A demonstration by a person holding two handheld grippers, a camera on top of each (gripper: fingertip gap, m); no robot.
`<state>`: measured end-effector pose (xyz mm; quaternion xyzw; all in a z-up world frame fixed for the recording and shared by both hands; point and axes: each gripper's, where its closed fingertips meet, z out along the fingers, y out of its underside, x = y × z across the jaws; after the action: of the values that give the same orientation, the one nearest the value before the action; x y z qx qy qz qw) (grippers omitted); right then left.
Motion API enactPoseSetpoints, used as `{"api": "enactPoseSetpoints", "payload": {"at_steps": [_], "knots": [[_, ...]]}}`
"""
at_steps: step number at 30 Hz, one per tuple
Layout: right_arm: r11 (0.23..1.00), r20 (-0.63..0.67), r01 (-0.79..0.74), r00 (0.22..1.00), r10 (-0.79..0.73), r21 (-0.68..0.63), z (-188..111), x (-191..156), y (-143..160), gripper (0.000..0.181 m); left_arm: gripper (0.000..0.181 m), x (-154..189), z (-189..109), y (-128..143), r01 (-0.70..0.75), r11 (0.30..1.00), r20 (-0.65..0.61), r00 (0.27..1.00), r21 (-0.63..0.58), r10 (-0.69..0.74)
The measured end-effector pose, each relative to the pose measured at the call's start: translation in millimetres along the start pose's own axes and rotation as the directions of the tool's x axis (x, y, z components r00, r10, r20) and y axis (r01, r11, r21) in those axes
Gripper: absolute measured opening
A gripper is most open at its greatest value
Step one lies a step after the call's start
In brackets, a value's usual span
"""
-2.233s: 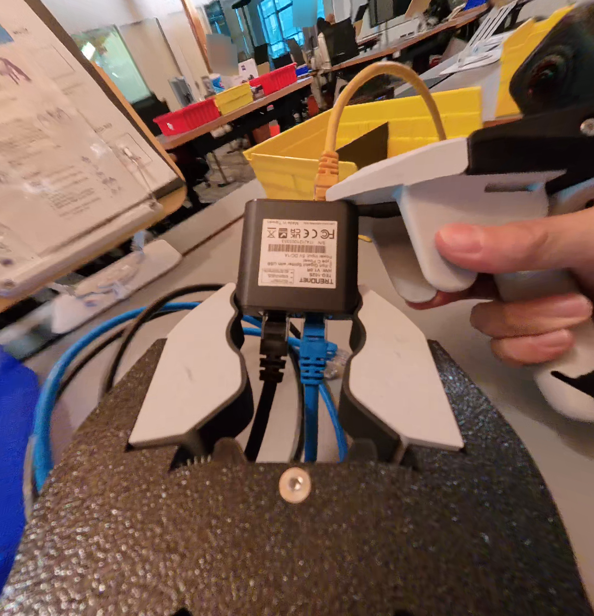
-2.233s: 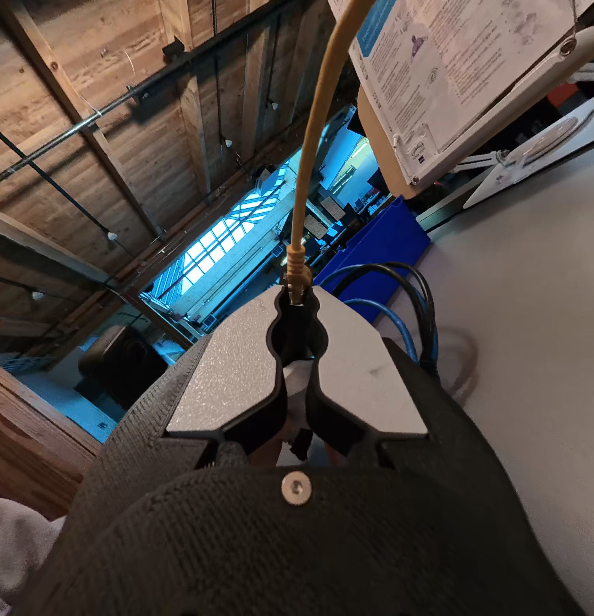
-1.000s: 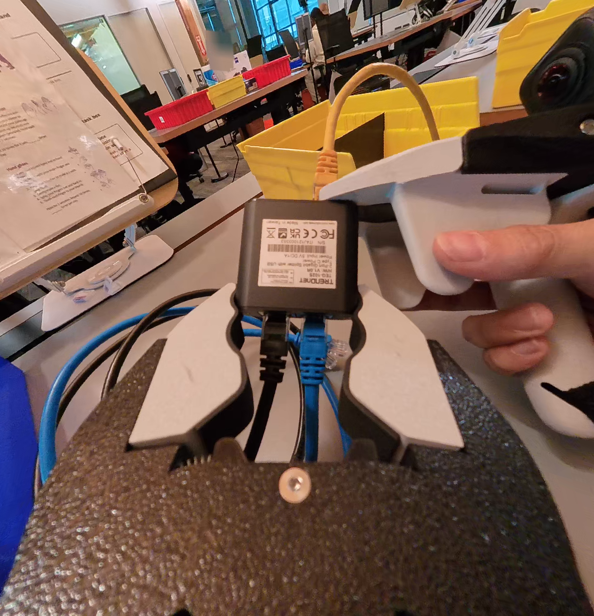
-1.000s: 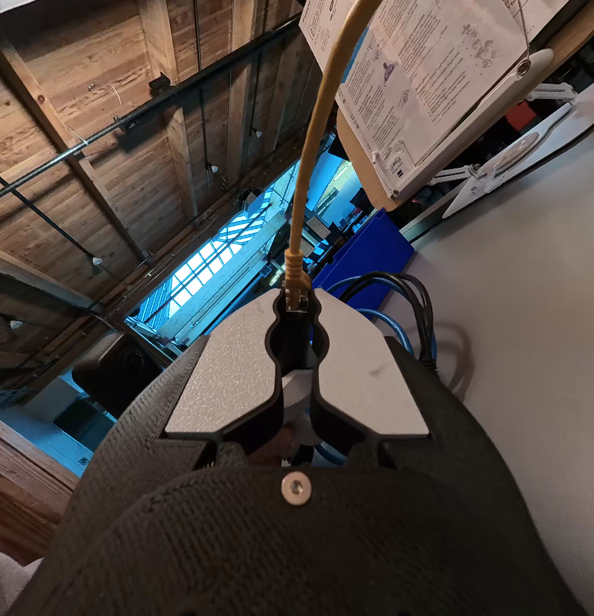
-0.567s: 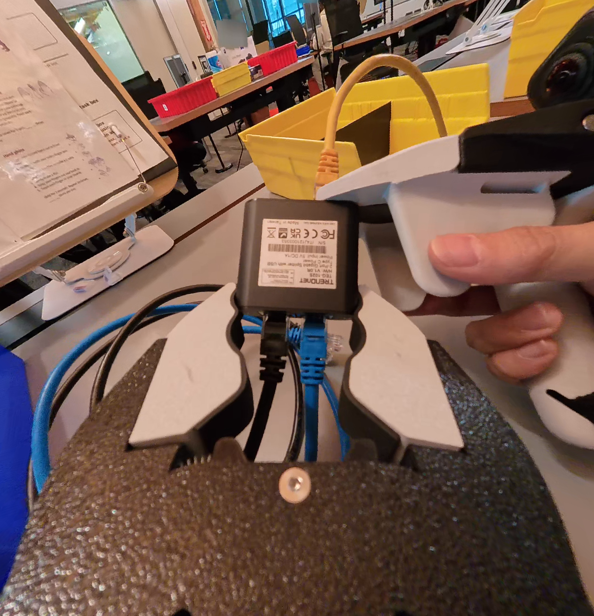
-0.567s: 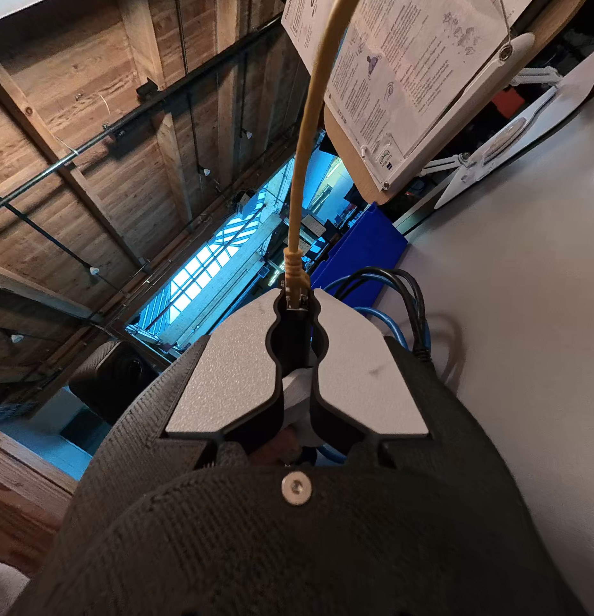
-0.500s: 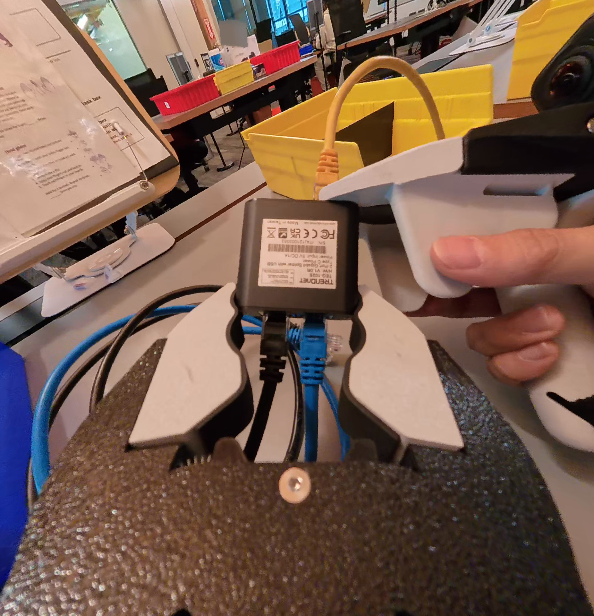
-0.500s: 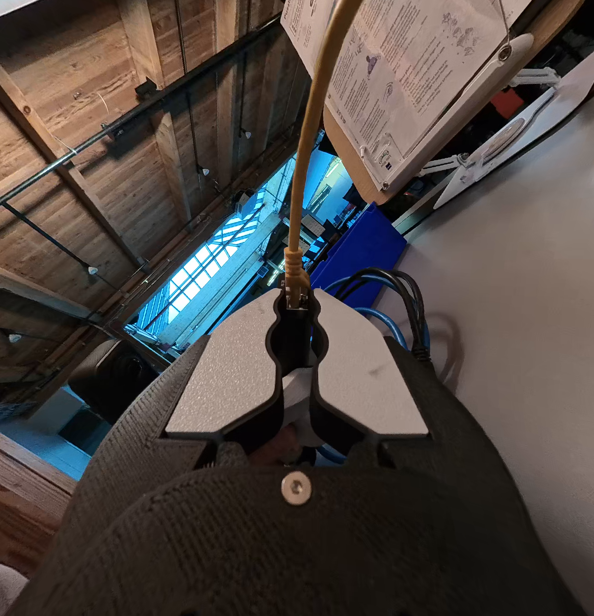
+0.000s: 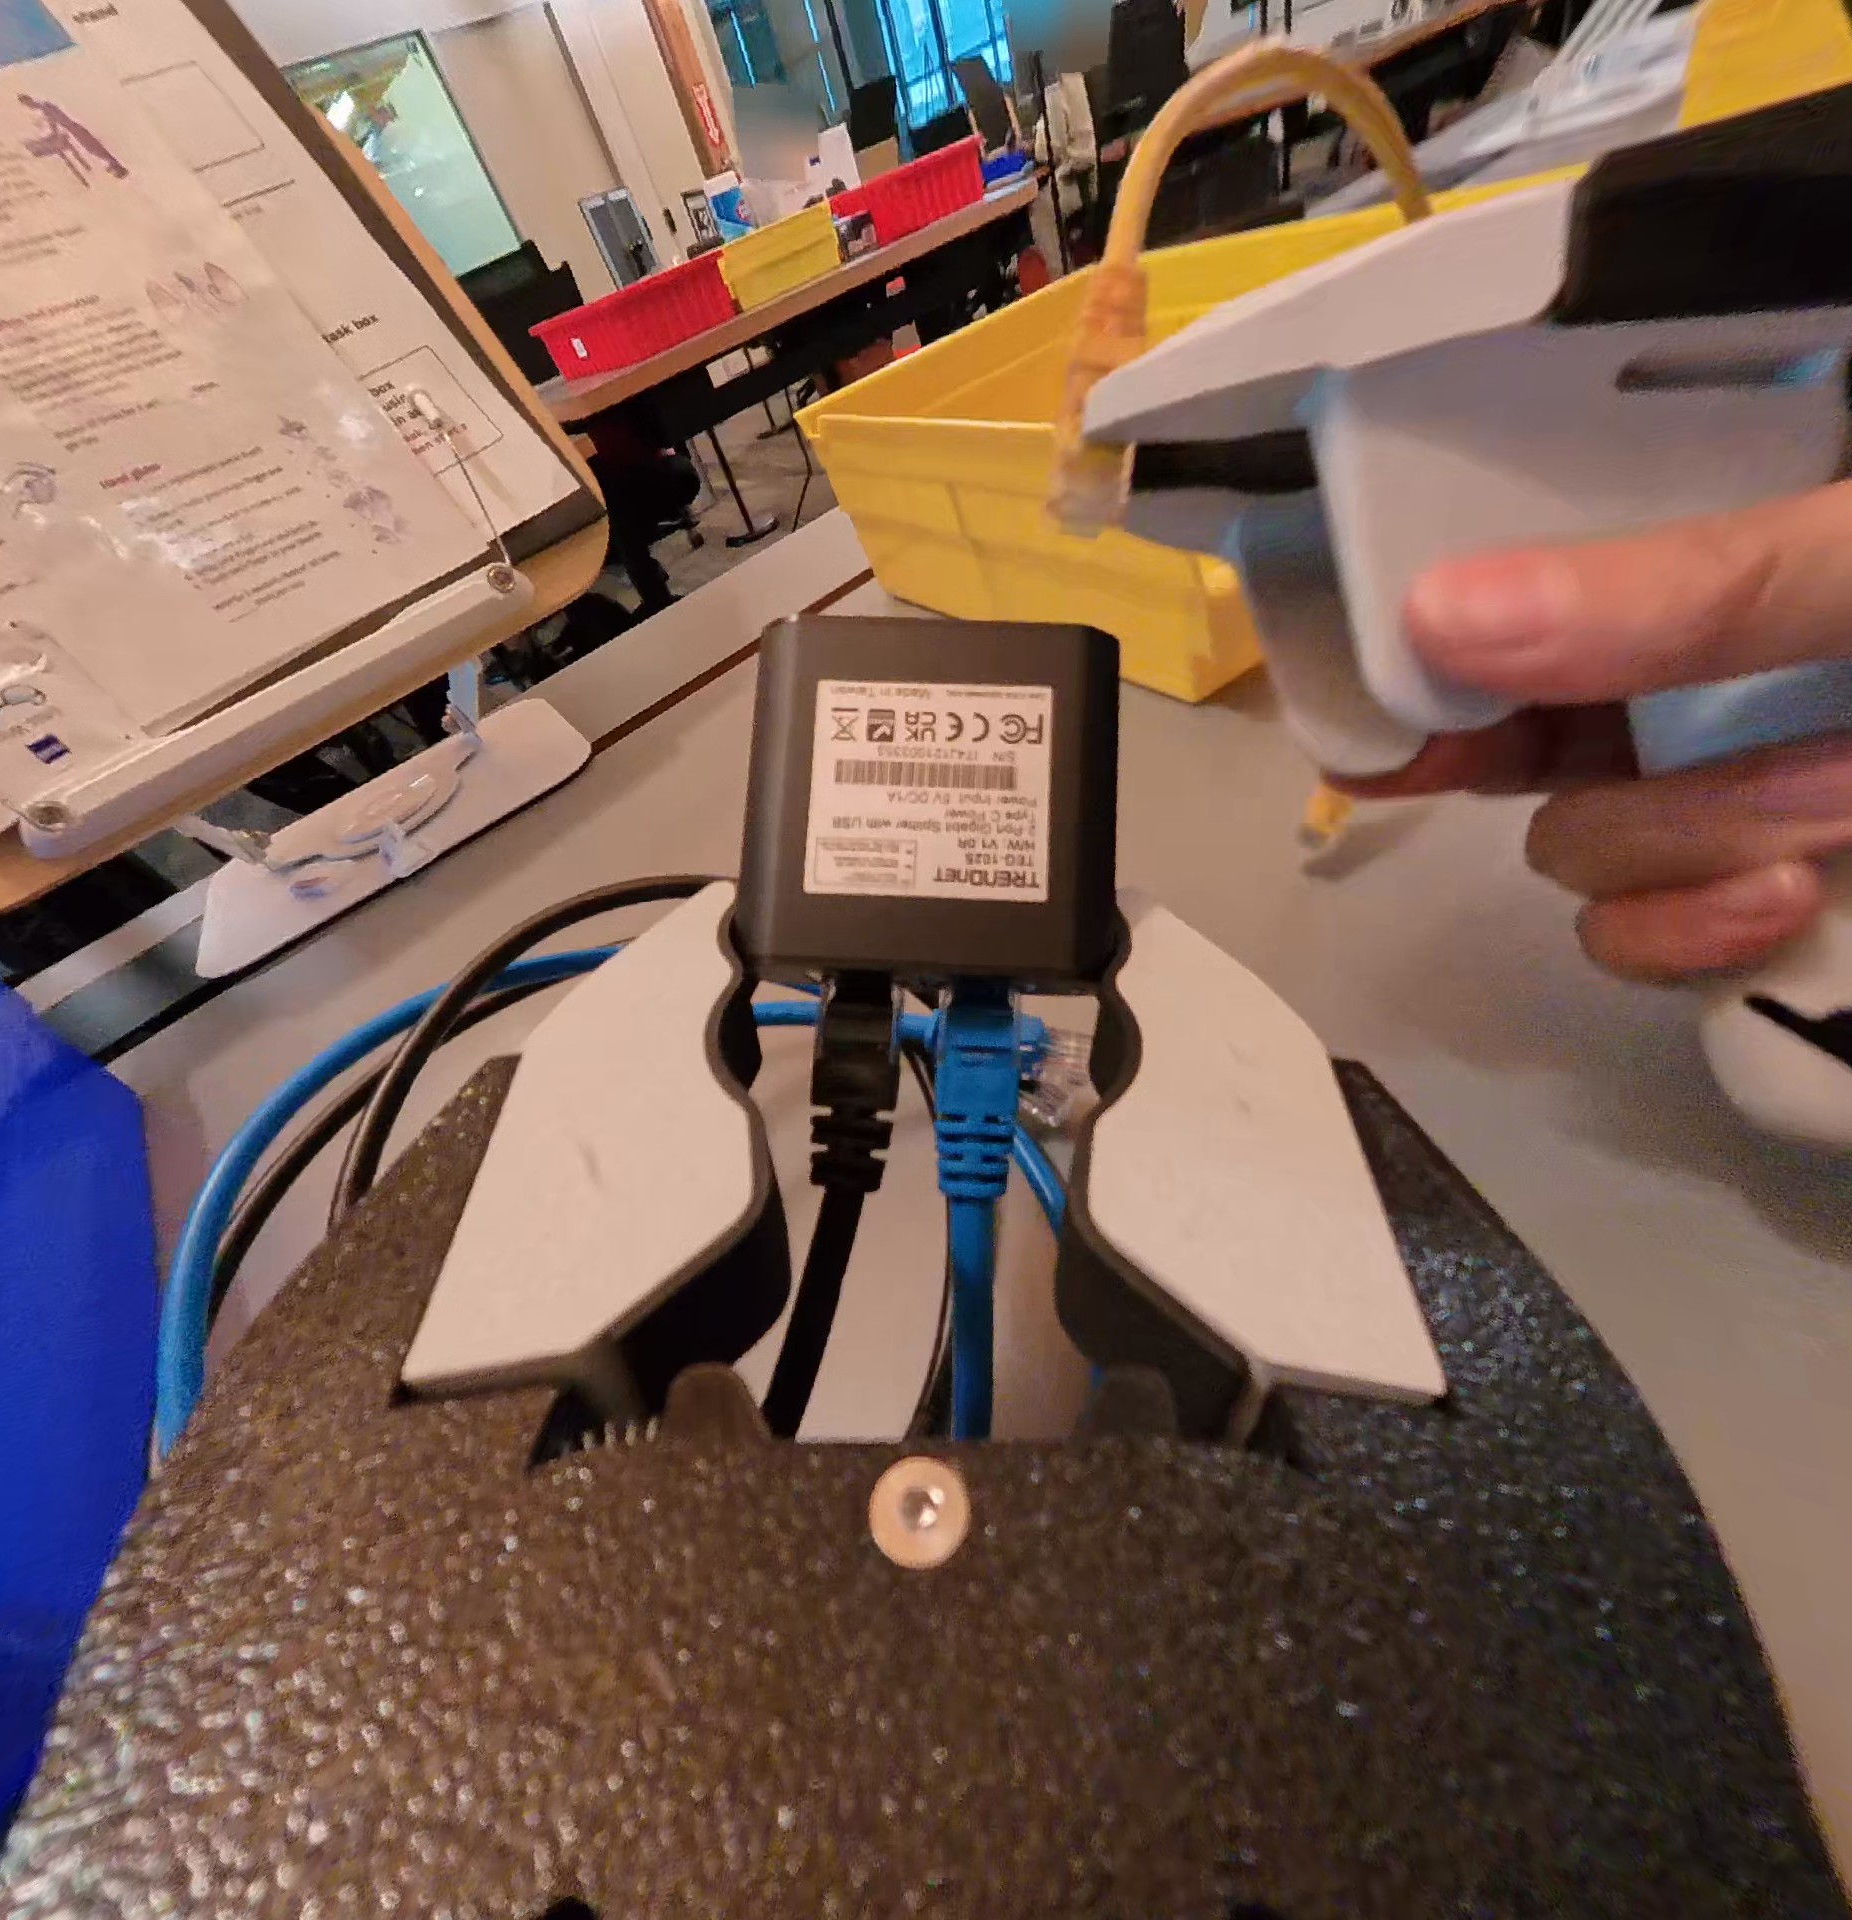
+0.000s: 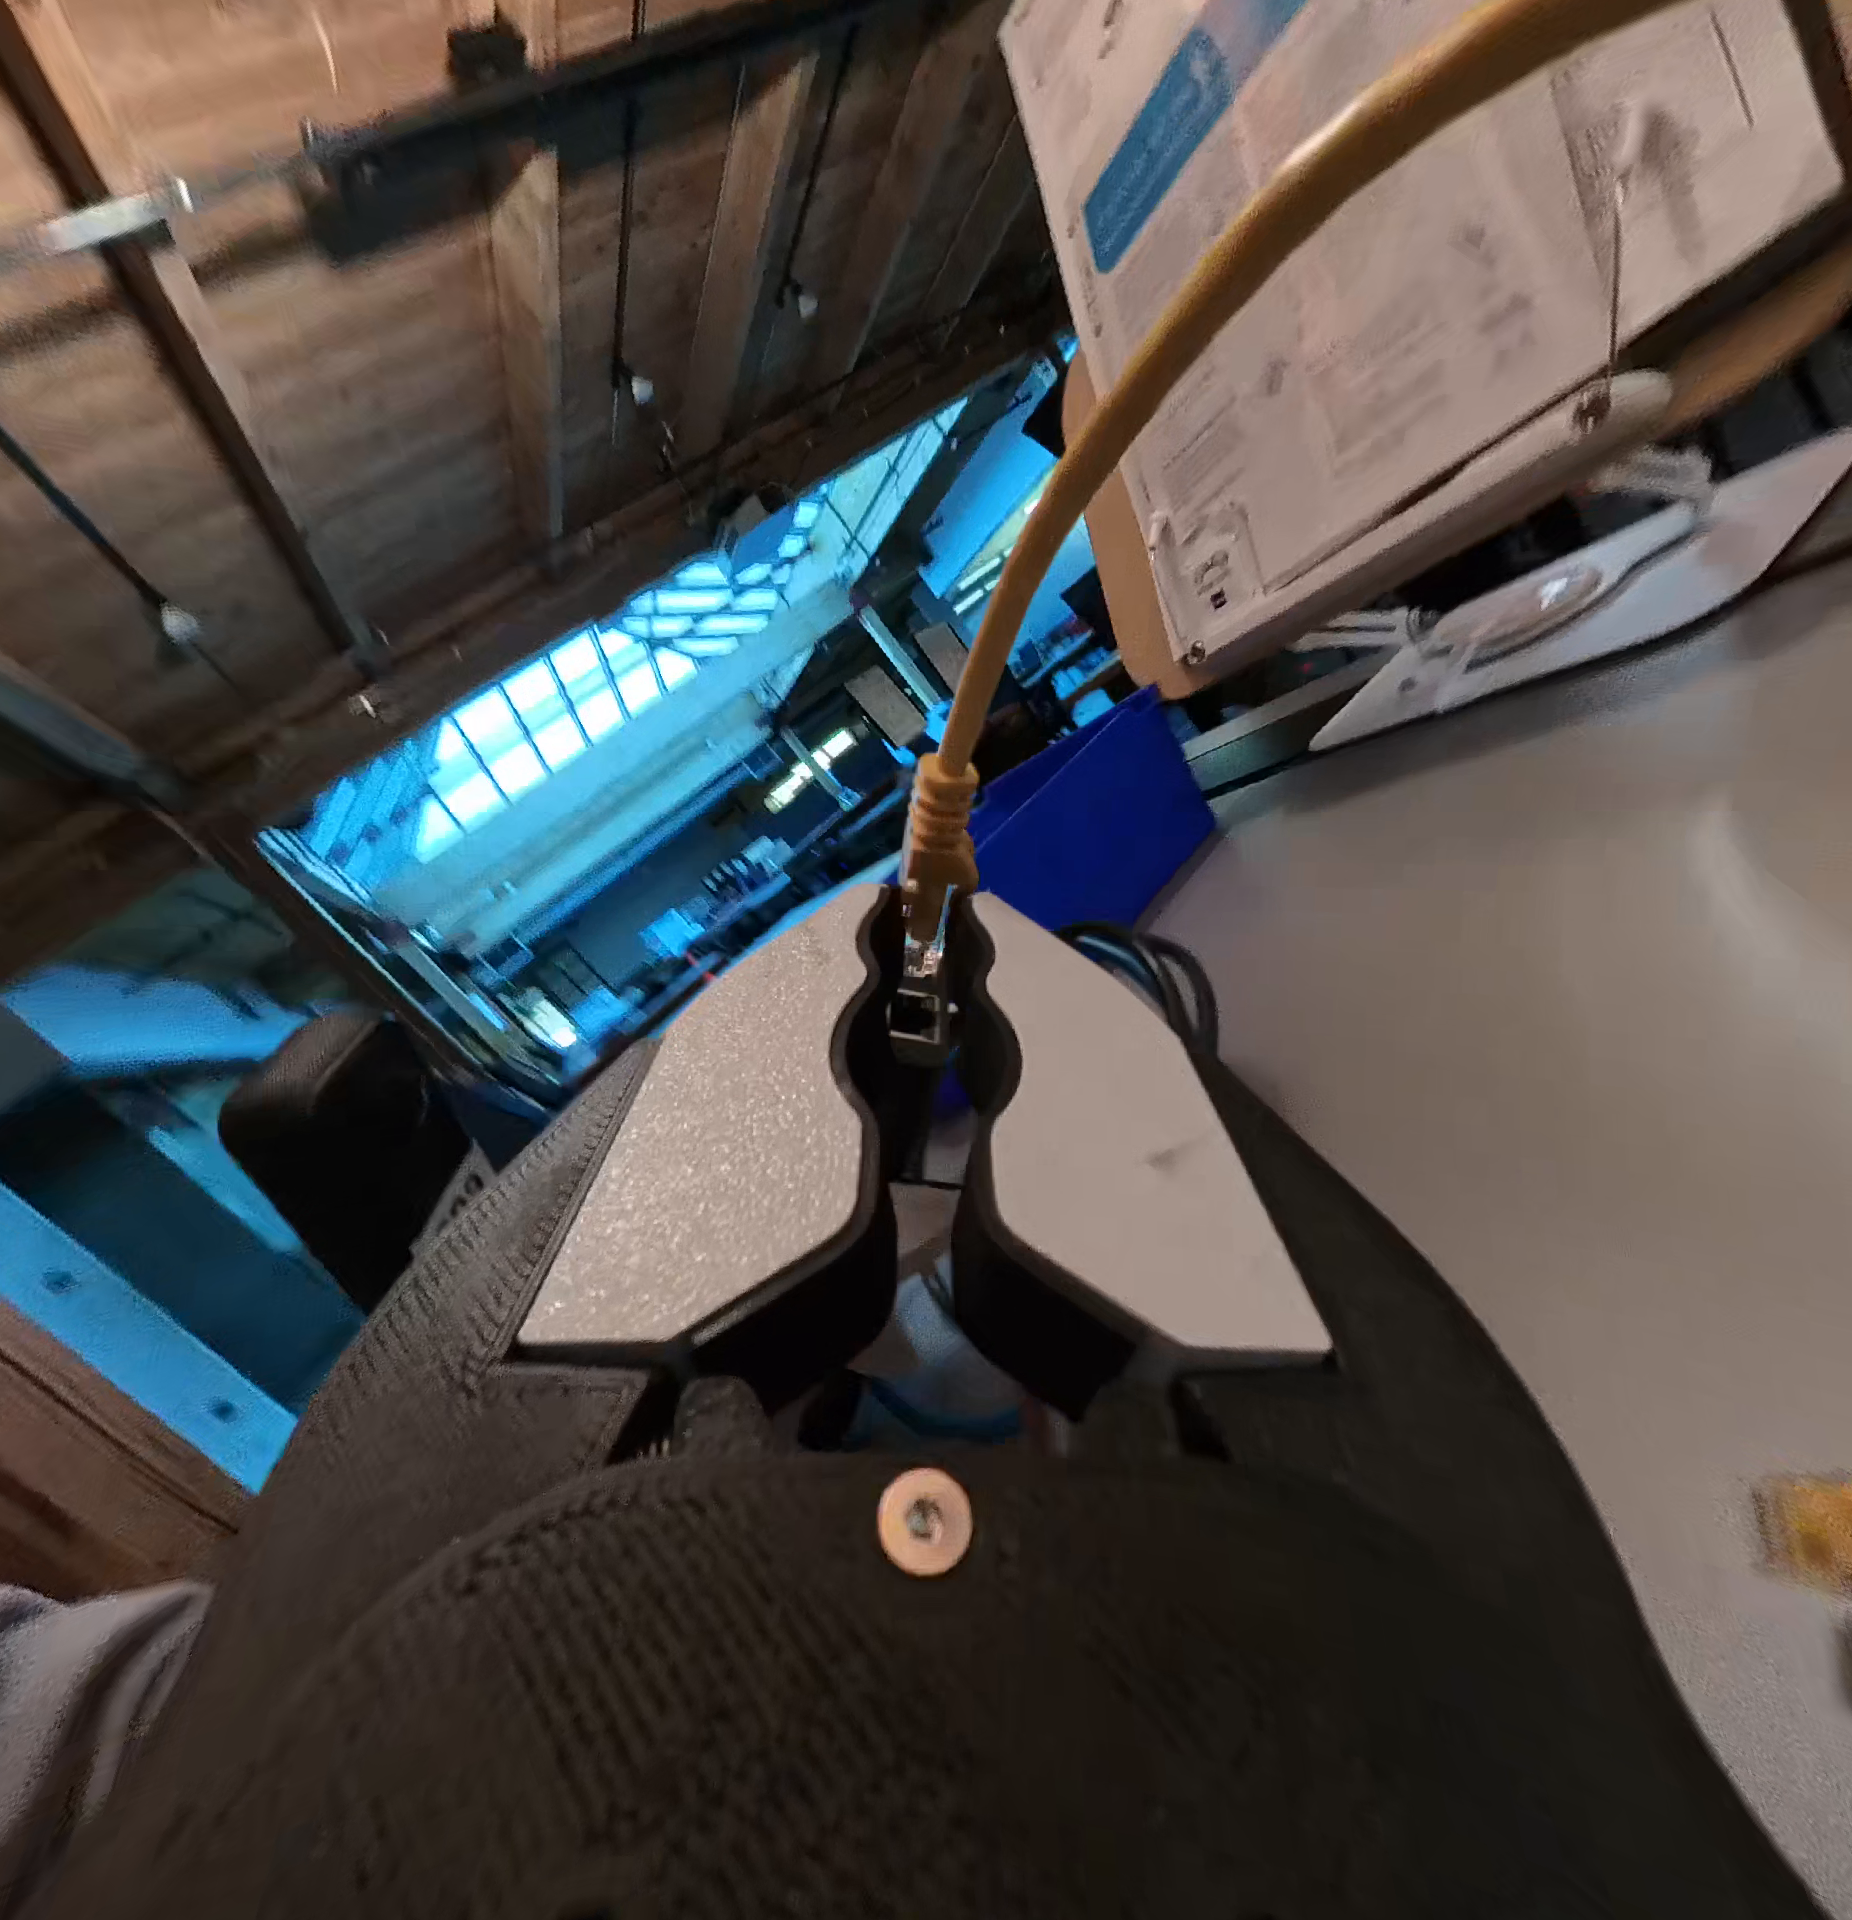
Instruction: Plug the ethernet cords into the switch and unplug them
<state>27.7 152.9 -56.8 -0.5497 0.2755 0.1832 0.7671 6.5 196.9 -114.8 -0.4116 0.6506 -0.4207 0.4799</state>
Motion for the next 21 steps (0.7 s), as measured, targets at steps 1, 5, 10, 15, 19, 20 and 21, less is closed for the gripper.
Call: {"api": "enactPoseSetpoints", "payload": {"at_steps": [1, 5, 10, 15, 19, 20, 21], "knots": [[0.998, -0.004, 0.063, 0.998, -0.063, -0.001, -2.0, -4.3, -6.8, 0.010, 0.061, -2.0, -0.9, -1.2, 0.027, 1.000, -0.006, 1.000, 0.012, -0.027], [0.951, 0.062, 0.280, 0.960, -0.274, -0.132, -4.1, -34.2, -29.3, 0.010, 0.061, -9.8, -2.6, -3.1, 0.048, 0.999, -0.005, 0.999, 0.012, -0.048], [0.866, 0.002, 0.409, 0.904, -0.427, -0.289, -28.5, -9.6, -76.8, 0.010, 0.061, -12.9, -3.3, 0.6, 0.045, 0.999, -0.016, 0.999, -0.002, -0.045], [0.765, -0.126, 0.373, 0.855, -0.503, -0.525, -44.1, 71.0, -103.4, 0.010, 0.061, -13.7, -2.3, 3.0, 0.062, 0.998, -0.031, 0.998, -0.012, -0.062], [0.682, -0.214, 0.264, 0.819, -0.532, -0.682, -53.6, 133.1, -105.0, 0.011, 0.062, -14.0, -2.5, 3.6, 0.056, 0.998, -0.041, 0.998, -0.021, -0.056], [0.658, -0.234, 0.245, 0.801, -0.551, -0.712, -56.3, 145.9, -104.3, 0.011, 0.061, -14.3, -2.5, 4.1, 0.052, 0.998, -0.042, 0.998, -0.025, -0.053], [0.641, -0.254, 0.227, 0.783, -0.568, -0.733, -58.7, 156.9, -103.4, 0.011, 0.061, -15.0, -2.5, 4.9, 0.049, 0.998, -0.042, 0.998, -0.030, -0.050]]}}
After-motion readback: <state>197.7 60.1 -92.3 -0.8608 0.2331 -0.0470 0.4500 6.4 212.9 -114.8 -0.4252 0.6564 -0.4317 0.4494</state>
